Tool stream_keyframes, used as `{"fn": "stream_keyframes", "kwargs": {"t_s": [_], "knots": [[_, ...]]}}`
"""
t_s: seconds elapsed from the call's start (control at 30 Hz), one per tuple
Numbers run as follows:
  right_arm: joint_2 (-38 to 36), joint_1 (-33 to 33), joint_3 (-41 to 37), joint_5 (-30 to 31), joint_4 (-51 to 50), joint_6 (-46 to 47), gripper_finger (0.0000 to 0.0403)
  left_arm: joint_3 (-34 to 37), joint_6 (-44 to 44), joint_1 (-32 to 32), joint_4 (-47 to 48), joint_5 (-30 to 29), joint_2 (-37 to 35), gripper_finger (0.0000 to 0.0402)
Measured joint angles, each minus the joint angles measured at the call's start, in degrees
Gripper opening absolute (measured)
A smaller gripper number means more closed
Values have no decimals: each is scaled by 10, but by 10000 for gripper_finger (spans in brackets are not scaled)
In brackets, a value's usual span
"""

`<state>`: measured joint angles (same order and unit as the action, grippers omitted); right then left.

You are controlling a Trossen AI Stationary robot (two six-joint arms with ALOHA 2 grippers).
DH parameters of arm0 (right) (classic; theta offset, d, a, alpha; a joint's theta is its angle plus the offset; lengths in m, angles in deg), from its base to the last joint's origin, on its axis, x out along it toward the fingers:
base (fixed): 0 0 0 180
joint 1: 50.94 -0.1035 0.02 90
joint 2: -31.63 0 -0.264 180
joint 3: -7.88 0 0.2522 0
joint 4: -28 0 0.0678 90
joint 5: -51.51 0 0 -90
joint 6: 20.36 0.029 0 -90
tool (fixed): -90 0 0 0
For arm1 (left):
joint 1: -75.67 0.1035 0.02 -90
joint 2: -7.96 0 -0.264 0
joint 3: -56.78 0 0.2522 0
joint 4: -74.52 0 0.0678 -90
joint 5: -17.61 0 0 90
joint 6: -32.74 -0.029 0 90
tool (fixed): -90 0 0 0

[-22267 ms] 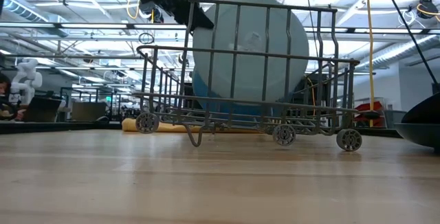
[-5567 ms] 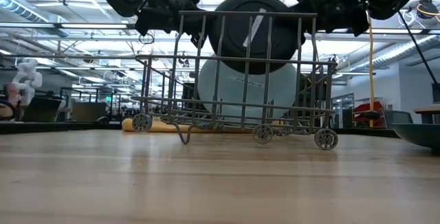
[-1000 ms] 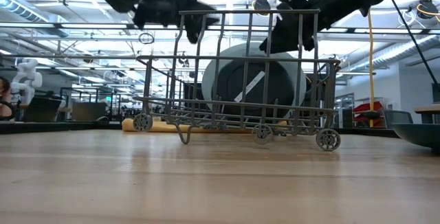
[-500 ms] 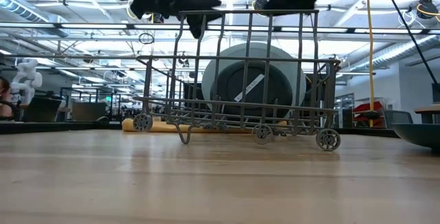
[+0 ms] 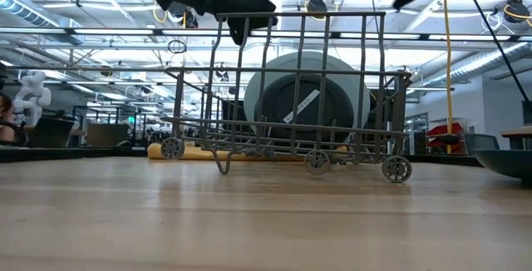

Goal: Sort dishes
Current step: Put the orange plate into the dish rack

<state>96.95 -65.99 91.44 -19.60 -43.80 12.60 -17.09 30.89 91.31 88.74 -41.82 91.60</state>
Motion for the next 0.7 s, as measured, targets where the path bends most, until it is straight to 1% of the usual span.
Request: {"fn": "stream_keyframes", "kwargs": {"t_s": [0.13,0.3,0.37,0.53,0.63,0.7], "knots": [[22,-60,0,-26,-28,58,178,0,18,-31,-4,-23,0,137],[63,-133,-8,-31,-39,119,178,0,60,-94,-37,-104,-1,137],[82,-167,-15,-42,-36,143,178,0,79,-124,-55,-132,-3,137],[143,-243,-23,-42,-33,189,178,-1,120,-227,-72,-217,-3,137],[177,-268,-23,-41,-24,216,178,-1,119,-294,-71,-290,-3,137],[196,-278,-23,-41,-15,241,178,-1,119,-328,-71,-334,-3,137]]}}
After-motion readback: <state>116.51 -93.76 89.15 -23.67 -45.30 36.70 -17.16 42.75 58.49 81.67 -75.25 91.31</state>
